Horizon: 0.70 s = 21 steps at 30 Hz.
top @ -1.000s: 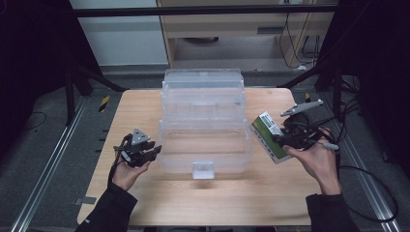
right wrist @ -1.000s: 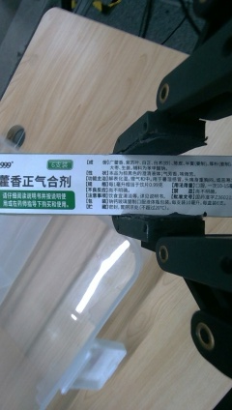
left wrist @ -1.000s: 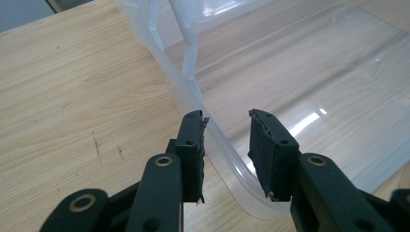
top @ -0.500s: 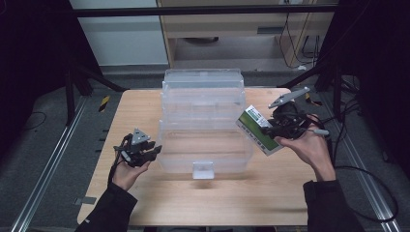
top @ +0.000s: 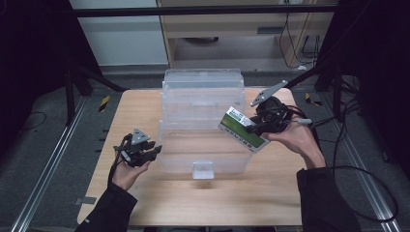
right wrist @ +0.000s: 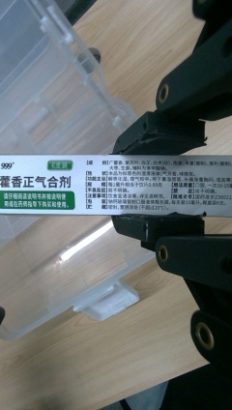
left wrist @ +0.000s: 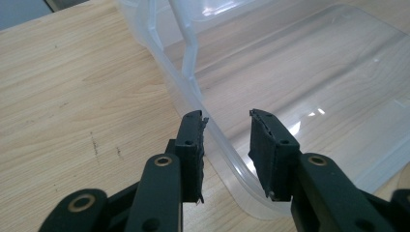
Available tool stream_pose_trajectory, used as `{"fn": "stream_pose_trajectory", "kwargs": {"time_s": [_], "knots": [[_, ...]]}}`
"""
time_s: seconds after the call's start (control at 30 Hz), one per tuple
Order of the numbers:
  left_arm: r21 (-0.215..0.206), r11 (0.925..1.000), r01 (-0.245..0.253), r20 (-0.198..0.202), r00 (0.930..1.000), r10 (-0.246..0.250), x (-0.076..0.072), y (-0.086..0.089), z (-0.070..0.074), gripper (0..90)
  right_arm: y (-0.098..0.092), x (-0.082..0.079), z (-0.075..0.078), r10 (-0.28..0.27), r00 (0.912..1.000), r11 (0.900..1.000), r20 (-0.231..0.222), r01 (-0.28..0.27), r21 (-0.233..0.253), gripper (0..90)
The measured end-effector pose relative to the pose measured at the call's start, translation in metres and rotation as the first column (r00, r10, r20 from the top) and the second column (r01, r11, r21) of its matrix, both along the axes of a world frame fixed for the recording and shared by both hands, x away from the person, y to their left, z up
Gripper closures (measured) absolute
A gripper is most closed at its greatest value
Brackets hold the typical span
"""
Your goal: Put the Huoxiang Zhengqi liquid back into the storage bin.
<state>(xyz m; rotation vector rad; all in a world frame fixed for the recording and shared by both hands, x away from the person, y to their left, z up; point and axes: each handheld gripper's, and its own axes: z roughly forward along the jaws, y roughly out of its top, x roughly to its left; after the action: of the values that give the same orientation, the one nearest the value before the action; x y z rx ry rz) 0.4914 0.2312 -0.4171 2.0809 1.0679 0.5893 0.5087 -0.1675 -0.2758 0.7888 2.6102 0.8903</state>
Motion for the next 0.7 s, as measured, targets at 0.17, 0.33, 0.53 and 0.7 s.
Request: {"fn": "stream_pose_trajectory", "kwargs": {"time_s": [0.17,0.33,0.53,0.7], "knots": [[-0.008,1.0000,0.001,-0.001,1.0000,-0.001,0.000,0.000,0.000,64.7,0.009,0.008,-0.002,0.078,0.9967,0.997,0.020,-0.078,-0.023,64.2],[-0.007,1.0000,0.001,-0.001,1.0000,-0.001,0.000,0.000,0.000,64.6,0.017,0.016,-0.006,0.125,0.9921,0.991,-0.008,-0.125,-0.052,64.2],[-0.007,1.0000,0.001,-0.001,1.0000,-0.001,0.001,0.000,0.000,64.6,0.020,0.026,-0.009,0.201,0.9795,0.979,-0.015,-0.201,-0.019,64.2],[-0.010,1.0000,0.001,-0.001,1.0000,-0.001,0.001,0.001,-0.001,64.5,0.024,0.032,-0.013,0.280,0.9597,0.959,-0.022,-0.281,-0.027,64.1]]}}
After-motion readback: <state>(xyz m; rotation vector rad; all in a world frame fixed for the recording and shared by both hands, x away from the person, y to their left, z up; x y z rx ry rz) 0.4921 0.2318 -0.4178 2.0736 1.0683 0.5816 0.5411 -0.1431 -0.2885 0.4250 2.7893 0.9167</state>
